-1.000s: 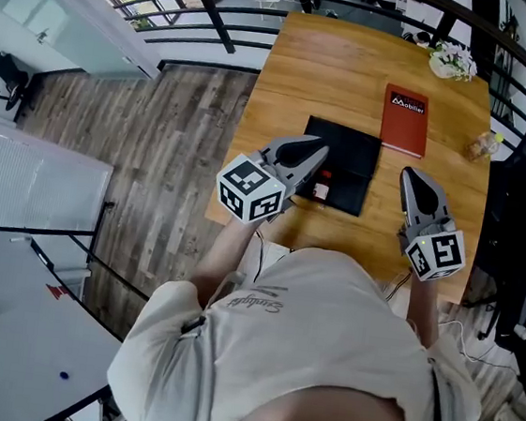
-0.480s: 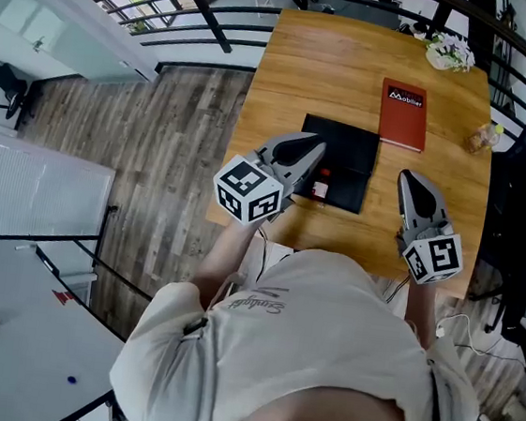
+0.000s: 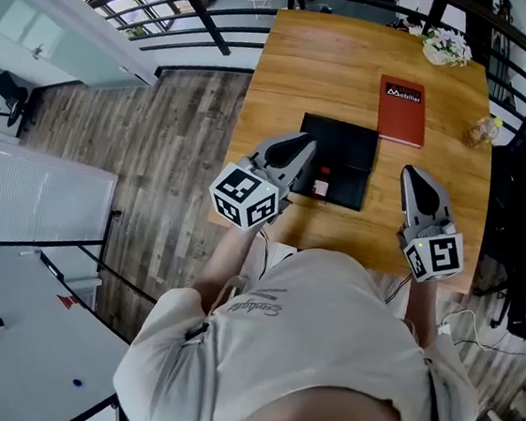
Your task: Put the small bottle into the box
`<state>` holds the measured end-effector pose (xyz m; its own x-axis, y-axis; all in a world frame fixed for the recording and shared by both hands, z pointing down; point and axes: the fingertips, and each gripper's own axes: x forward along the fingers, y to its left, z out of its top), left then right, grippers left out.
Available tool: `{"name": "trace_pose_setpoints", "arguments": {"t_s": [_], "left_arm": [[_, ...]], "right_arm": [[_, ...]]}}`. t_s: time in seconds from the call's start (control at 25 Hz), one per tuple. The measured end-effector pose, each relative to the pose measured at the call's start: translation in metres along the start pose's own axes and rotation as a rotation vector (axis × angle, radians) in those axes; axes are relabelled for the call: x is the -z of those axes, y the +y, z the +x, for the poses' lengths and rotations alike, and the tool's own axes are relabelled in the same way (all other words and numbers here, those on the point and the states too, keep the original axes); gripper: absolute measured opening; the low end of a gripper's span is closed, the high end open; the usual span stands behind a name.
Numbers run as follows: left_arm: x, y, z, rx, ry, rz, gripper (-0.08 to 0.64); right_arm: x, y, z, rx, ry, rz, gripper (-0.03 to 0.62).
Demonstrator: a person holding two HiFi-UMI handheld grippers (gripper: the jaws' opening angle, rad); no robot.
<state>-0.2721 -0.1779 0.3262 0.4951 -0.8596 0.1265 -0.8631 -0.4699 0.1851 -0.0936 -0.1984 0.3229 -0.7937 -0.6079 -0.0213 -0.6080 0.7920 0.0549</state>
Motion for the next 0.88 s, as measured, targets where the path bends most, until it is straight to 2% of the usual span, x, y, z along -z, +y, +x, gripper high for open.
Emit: {"name": "trace_pose_setpoints", "arguments": {"t_s": [0.16,0.32,0.64,0.88], "left_arm": [[-0.001,0.003,0.001,-0.021,0.001,-0.004,0.04],[-0.001,0.001,0.007,-0.008,-0.002,-0.019,0.04],[0.003,-0.001,0.021,0.012,0.018,-0.01,0.04],[-0.005,0.0,0.02,0.002,-0.002,0.004,0.04]], "right_arm": [[0.001,0.004,0.001,-0.009,-0.002,0.0,-0.006],[0.002,0.005,-0.001,-0.011,0.013,-0.027,-0.006],[0.005,-0.006,-0.007,0.026,0.013,-0.018,-0.006],[0.008,-0.005,-0.005,0.012,0.017,0.004,-0.006]]}}
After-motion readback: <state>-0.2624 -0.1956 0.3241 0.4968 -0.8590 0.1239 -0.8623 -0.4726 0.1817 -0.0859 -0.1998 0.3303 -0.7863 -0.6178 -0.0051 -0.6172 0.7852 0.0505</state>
